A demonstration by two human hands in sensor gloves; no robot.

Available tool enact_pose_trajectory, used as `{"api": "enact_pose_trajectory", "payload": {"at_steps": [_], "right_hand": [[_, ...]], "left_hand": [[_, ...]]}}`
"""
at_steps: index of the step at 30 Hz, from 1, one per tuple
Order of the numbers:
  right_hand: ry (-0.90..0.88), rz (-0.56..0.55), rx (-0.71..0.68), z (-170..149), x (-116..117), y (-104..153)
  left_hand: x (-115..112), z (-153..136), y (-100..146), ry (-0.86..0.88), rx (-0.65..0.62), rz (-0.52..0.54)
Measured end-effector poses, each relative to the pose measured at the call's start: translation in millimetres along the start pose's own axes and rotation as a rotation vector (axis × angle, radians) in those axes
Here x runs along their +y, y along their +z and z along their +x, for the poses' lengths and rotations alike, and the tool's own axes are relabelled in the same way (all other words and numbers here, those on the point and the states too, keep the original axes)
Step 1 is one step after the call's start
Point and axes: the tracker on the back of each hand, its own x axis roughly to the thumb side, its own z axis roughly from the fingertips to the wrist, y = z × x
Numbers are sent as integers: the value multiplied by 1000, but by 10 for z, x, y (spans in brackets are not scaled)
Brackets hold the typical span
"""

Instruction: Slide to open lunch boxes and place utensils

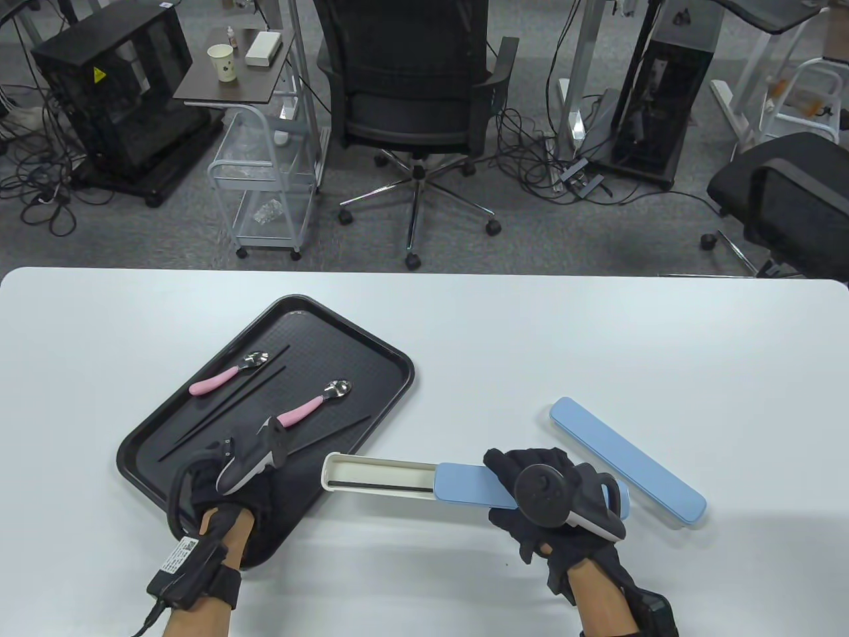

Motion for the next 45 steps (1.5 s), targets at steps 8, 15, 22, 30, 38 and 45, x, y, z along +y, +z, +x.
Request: {"api": "enact_pose_trajectory", "payload": {"at_steps": [8,15,22,30,38,45], "right_hand": [[-1,10,5,-8,8,-12],[-3,26,16,-26,37,-32],[-4,46,31,-60,93,-65],[0,57,33,-39,142,-83],[2,47,-4,61,113,-55],[14,26,-50,203,71,-19]], "left_hand": [[222,-133,331,259,-204,193],[407,-159,762,271,-332,341],[403,-99,1004,223,-395,424],[355,22,1074,174,-434,434],[329,206,1182,113,-508,487],[321,395,1355,67,-599,592]]}}
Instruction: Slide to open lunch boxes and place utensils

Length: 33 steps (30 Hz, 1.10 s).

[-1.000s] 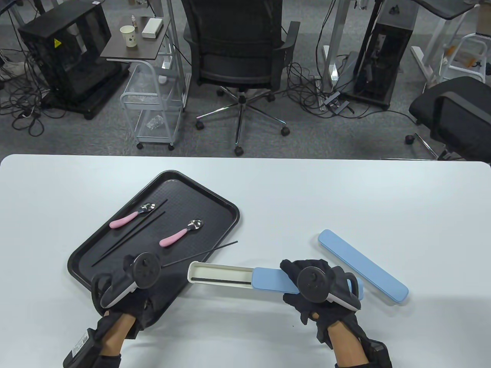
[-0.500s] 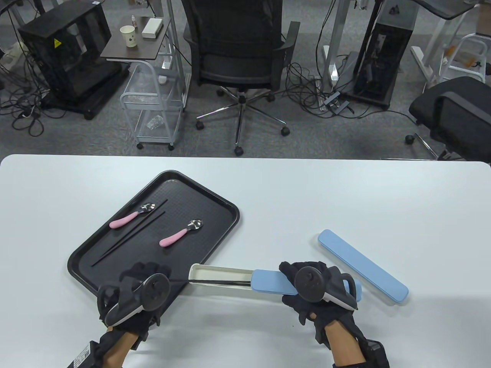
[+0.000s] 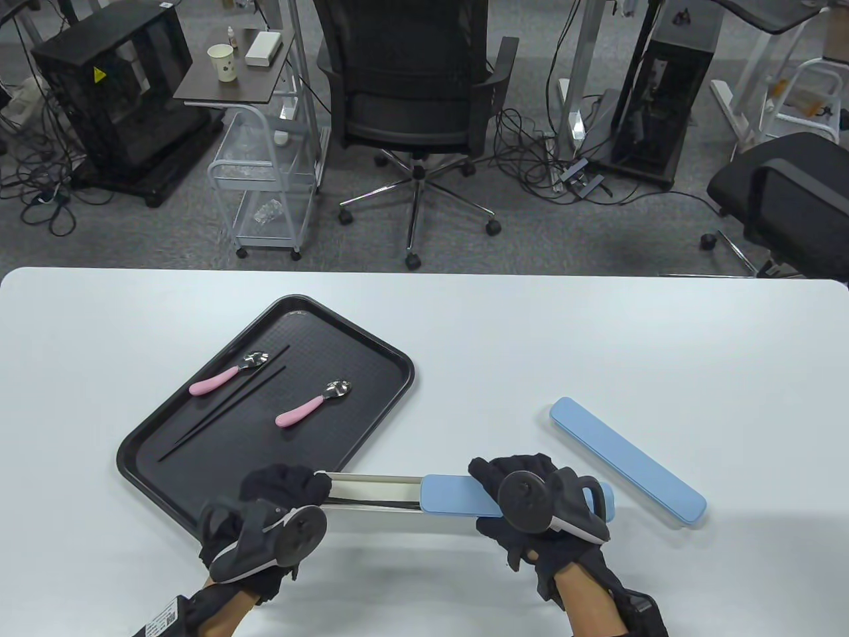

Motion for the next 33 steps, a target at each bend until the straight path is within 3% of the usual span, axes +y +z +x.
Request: {"api": "enact_pose_trajectory", "payload": {"at_steps": [5,18,33], "right_hand": [[13,-12,-21,61,-21,20],[11,-10,-15,42,-10,20],[-8,-26,-1,-19,-26,26]], "left_hand": [[17,161,16,-41,-64,48],[19,80,13,29,-57,65],[96,-449,57,226,126,114]]}}
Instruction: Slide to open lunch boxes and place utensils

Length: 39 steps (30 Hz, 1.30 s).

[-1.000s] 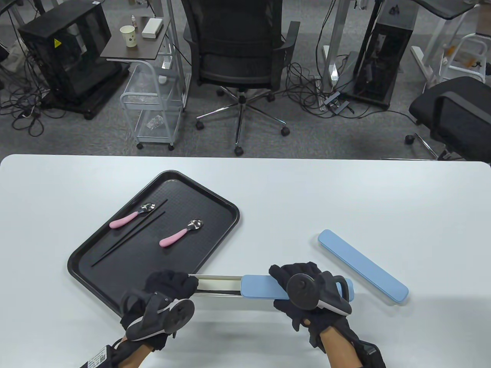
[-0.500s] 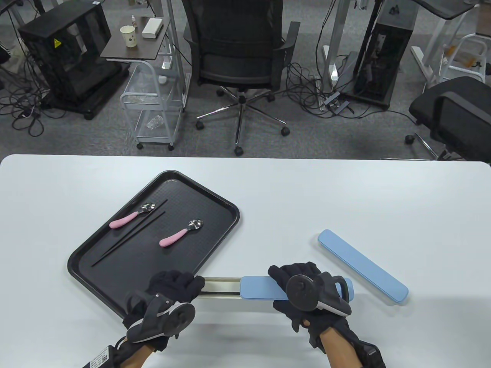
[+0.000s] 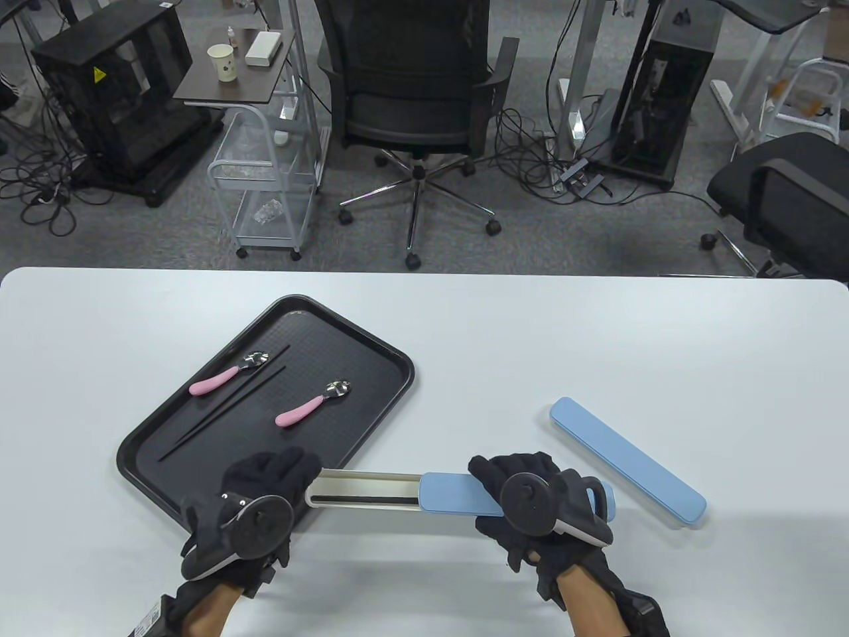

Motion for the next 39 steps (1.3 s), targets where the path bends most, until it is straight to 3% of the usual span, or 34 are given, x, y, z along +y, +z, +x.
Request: {"api": "enact_pose_trajectory", "payload": {"at_steps": [10,19,28,35,39], "right_hand": [[6,-11,7,-28,-11,3],[17,-8,6,-35,-14,3],[14,-10,9,-64,-24,9],[5,-15,15,-94,-45,16],[3,-16,18,-102,-56,21]], "left_hand": [[13,-372,-159,29,221,-16],[-63,-501,-636,-22,444,-159],[-464,-694,-1144,-9,608,-374],[-813,-747,-1266,-54,643,-520],[-931,-779,-1284,-81,674,-534]]}}
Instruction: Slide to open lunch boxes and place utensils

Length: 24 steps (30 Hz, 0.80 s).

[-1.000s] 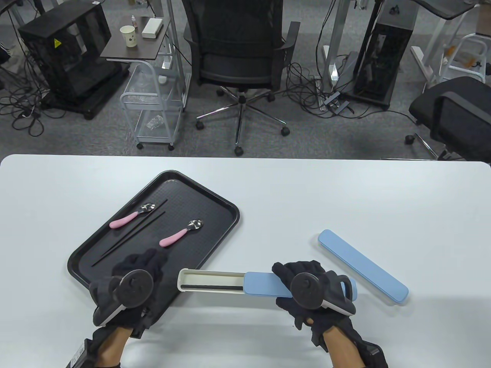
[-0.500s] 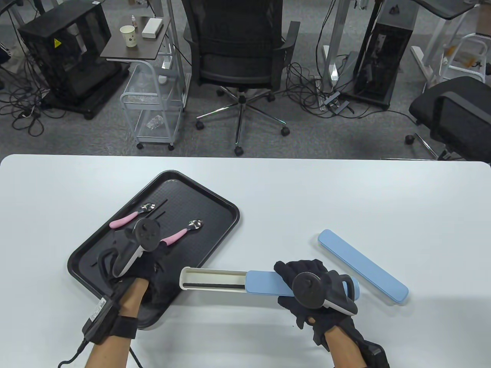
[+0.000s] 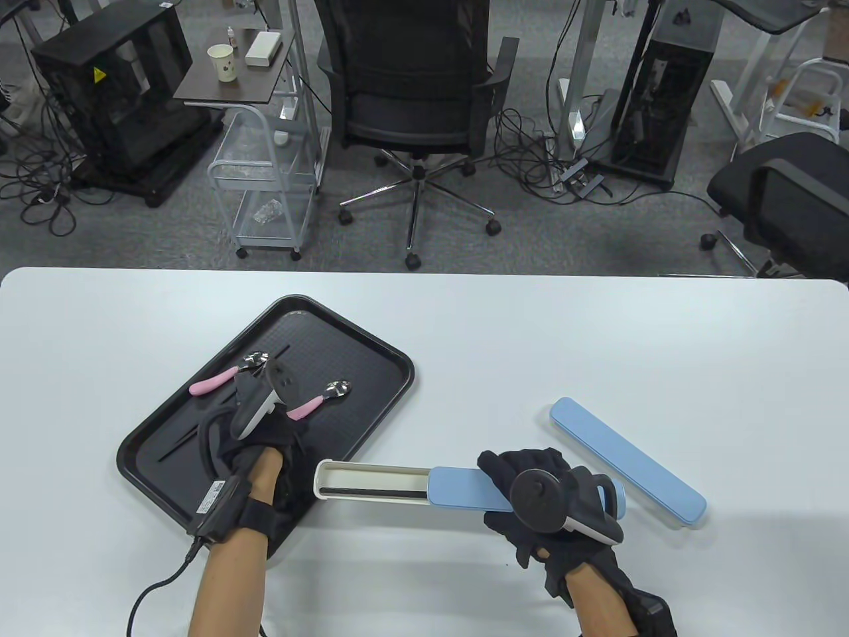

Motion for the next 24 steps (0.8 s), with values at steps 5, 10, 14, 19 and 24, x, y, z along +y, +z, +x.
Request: {"api": "enact_pose_trajectory", "payload": {"at_steps": [5,10,14,19,24], "right_hand": [[0,10,2,-4,17,-11],[-2,17,4,-5,22,-16],[-1,25,3,0,28,-17],[-2,26,1,4,28,-19],[-1,30,0,2,32,-22]], "left_hand": [[-71,17,-53,-3,14,32],[-75,54,-62,-11,14,31],[-86,91,-53,-42,15,60],[-75,98,-51,-65,6,96],[-40,72,16,-46,-20,142]]}}
